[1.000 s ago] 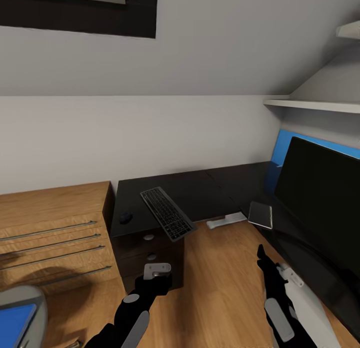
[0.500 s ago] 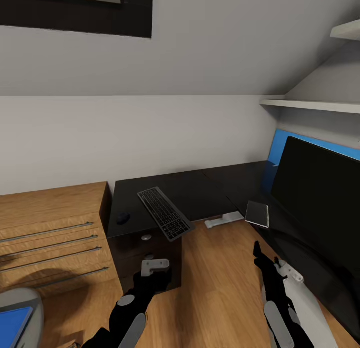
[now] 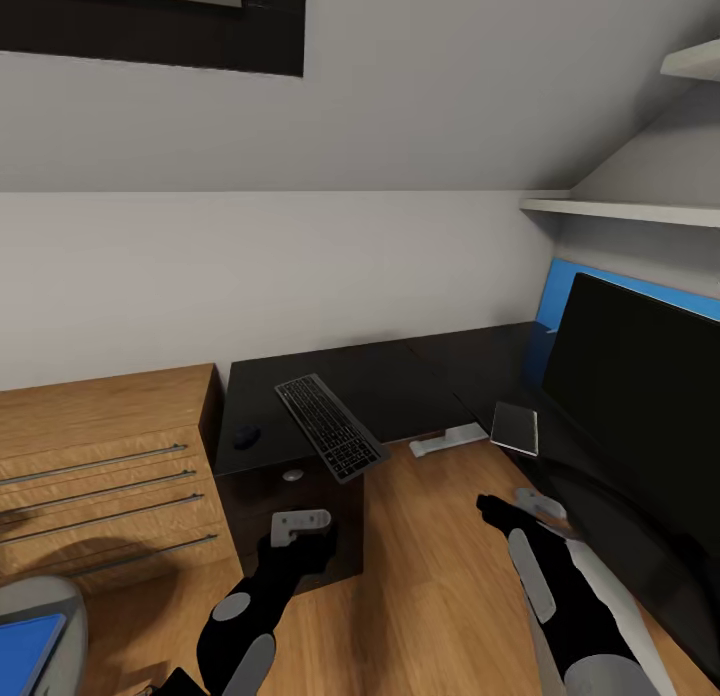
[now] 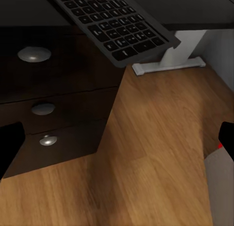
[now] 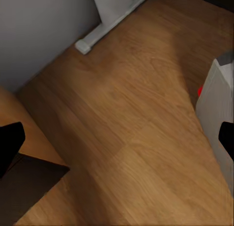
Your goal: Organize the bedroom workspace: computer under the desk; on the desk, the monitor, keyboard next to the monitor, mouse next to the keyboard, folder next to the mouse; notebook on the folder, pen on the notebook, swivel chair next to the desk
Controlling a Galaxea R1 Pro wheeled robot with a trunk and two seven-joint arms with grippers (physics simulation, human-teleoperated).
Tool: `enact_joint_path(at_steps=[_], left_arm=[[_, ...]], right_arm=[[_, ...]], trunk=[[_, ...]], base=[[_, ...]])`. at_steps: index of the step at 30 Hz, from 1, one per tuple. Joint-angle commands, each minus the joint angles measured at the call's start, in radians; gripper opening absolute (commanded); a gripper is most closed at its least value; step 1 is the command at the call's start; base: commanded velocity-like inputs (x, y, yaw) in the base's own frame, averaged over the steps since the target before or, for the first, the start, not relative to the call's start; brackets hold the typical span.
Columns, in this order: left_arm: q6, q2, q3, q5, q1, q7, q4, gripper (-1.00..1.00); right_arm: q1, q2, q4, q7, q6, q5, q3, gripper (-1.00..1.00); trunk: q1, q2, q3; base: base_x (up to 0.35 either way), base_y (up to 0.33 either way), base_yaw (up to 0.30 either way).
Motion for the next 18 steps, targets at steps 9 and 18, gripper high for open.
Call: enact_joint_path(at_steps=[9,18], left_arm=[[0.003,0.01,-0.003,0.012,-0.001,0.01,-0.002,1.0],[0.003,0.012,-0.003,0.014,-0.001,0.011,0.021,1.0]], right_arm=[[-0.068,0.004,0.016,-0.074,0.035,-0.007,0.038,1.0],[-0.048,0.032,0.021,-0.081,0.01,-0.004,0.045,1.0]], trunk=[[0.0,-0.001,-0.001],[0.0,-0.001,-0.001]], base=[[0.0,0.0,0.0],[0.0,0.0,0.0]])
